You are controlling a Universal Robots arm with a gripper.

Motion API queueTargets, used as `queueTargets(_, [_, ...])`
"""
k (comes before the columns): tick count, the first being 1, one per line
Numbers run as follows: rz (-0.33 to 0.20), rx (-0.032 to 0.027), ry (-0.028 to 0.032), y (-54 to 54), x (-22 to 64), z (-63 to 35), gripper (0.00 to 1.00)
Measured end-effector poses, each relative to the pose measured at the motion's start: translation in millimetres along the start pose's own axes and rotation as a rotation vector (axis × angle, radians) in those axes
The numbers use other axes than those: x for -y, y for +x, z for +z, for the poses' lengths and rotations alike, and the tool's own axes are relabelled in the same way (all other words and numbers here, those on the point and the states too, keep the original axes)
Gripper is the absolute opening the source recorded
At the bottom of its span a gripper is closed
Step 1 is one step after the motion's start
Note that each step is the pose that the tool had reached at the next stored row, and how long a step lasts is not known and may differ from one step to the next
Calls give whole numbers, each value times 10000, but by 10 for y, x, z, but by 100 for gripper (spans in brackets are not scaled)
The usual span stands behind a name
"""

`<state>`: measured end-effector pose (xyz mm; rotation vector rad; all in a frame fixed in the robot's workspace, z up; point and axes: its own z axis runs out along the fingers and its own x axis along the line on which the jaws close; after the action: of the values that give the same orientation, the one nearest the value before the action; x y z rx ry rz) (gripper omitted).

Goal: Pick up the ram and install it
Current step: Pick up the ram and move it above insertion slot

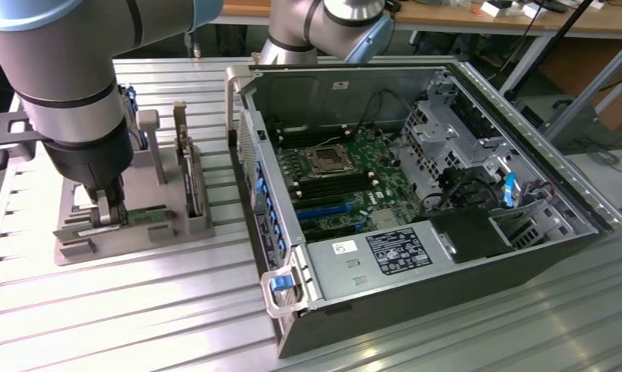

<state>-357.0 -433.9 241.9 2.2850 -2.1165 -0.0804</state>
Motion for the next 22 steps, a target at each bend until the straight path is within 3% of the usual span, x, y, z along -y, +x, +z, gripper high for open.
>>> queueTargets(22, [0, -1, 0, -3, -7, -125, 13])
